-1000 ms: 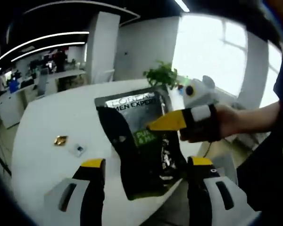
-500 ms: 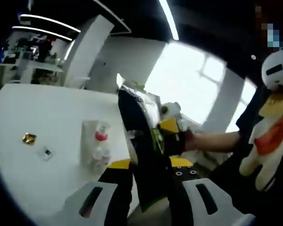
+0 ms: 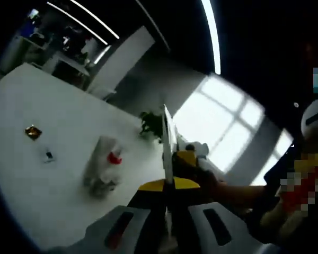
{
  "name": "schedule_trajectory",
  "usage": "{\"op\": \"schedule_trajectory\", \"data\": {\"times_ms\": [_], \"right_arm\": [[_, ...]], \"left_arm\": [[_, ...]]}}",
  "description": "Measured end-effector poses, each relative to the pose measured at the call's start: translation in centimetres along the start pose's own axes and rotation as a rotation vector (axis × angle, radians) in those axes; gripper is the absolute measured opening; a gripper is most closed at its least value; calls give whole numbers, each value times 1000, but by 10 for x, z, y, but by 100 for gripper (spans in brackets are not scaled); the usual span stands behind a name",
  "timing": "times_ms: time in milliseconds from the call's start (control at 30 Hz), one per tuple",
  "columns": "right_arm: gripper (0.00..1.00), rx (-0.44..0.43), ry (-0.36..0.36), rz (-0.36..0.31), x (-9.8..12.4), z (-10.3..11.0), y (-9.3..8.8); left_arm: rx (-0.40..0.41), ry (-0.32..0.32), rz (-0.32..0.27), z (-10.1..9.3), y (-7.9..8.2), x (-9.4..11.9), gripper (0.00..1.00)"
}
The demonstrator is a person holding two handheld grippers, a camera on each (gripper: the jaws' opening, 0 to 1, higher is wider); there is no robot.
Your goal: Arrange the skincare products in the storage area until every visible bottle or jar stands upright without overlapping.
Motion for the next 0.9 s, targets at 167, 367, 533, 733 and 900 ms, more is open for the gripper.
{"op": "schedule_trajectory", "data": {"times_ms": [167, 367, 533, 733, 900], "right_arm": [[15, -31, -3, 1, 3, 2, -19], [2, -112, 65, -92, 11, 13, -14], [2, -189, 118, -112, 12, 21, -13], [1, -235, 137, -114, 17, 23, -13], [1, -260, 107, -111, 14, 17, -17]], "left_arm": [[102, -40, -128, -4, 12, 0, 6], [113, -27, -128, -4, 8, 3, 6], [116, -59, -138, -9, 9, 2, 6], [46, -72, -55, -15, 1, 4, 17], [60, -84, 5, -19, -18, 5, 13]]}}
Point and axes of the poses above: the point that each gripper's makers call its tool centre point, and the gripper's own axes: x roughly backward along the fingers, z roughly to its left, y roughly out of its top, the point moved 3 cm from there along x, roughly backward along the fingers, and after that the axes turned 11 degrees about -y, right-handed, at the moved point
